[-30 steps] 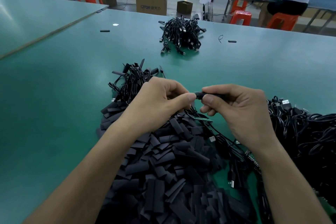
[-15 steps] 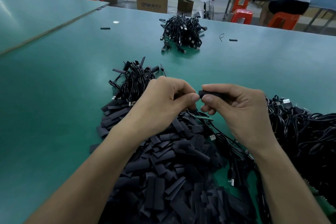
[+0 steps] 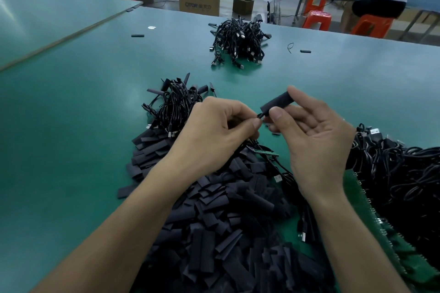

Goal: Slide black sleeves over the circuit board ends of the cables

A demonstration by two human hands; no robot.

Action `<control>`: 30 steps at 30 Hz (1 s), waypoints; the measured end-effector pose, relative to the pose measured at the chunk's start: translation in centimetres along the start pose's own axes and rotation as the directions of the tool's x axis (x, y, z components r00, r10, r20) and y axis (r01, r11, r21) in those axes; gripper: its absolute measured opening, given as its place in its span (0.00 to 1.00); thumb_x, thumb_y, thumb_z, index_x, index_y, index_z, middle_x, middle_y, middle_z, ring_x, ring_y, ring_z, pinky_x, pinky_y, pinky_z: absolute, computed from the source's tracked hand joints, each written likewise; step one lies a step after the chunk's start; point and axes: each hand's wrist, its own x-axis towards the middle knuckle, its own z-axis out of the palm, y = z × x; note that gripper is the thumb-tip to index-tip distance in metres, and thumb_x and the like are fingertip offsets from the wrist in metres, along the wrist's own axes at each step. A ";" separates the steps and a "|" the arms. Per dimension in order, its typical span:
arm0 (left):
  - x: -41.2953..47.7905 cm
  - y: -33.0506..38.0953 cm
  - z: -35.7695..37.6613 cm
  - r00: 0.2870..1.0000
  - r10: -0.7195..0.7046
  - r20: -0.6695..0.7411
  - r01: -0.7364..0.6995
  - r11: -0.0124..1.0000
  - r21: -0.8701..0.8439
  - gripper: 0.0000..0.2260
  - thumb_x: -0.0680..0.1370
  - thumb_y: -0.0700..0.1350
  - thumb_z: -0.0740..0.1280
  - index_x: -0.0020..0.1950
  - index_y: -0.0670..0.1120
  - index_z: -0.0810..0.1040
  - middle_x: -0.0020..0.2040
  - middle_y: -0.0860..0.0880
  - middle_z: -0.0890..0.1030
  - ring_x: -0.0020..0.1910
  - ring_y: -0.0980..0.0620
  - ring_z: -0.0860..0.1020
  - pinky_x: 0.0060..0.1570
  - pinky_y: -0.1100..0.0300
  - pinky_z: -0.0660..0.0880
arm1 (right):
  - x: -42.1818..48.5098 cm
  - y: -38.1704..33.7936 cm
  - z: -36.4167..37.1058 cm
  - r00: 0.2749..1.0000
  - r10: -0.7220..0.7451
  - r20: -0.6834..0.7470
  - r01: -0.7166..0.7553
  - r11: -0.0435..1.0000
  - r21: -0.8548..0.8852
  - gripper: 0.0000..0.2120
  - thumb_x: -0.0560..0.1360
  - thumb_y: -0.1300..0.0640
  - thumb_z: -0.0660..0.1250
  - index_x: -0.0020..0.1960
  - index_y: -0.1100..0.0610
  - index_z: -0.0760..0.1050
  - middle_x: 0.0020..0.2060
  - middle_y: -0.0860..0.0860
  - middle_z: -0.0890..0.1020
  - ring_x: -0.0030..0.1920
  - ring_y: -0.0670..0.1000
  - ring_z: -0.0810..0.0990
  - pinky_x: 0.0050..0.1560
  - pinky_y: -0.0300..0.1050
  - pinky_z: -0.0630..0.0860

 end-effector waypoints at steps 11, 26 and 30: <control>0.1 0.3 0.1 0.998 0.011 -0.067 -0.011 1.000 -0.002 0.05 0.79 0.43 0.71 0.44 0.48 0.86 0.35 0.56 0.85 0.33 0.59 0.81 0.35 0.64 0.75 | -0.3 0.3 0.5 1.000 0.024 0.015 -0.025 0.999 0.029 0.16 0.75 0.62 0.73 0.59 0.46 0.78 0.42 0.46 0.87 0.41 0.49 0.87 0.44 0.44 0.83; 0.6 -1.8 -1.3 0.987 -0.135 0.091 0.116 0.975 0.189 0.03 0.75 0.48 0.76 0.47 0.53 0.85 0.38 0.62 0.84 0.35 0.64 0.81 0.33 0.75 0.71 | 0.8 -0.5 -0.8 0.994 0.097 0.055 -0.097 0.995 -0.001 0.12 0.78 0.55 0.70 0.57 0.48 0.69 0.43 0.52 0.87 0.41 0.53 0.86 0.43 0.44 0.80; 1.4 -2.8 -2.4 0.974 -0.094 -0.207 0.134 0.974 0.185 0.03 0.76 0.48 0.74 0.49 0.52 0.83 0.39 0.59 0.83 0.37 0.66 0.80 0.40 0.74 0.74 | 1.2 -0.1 -2.6 0.923 0.213 0.320 -0.052 0.893 -0.446 0.26 0.69 0.42 0.76 0.64 0.40 0.72 0.50 0.40 0.84 0.52 0.39 0.82 0.53 0.36 0.76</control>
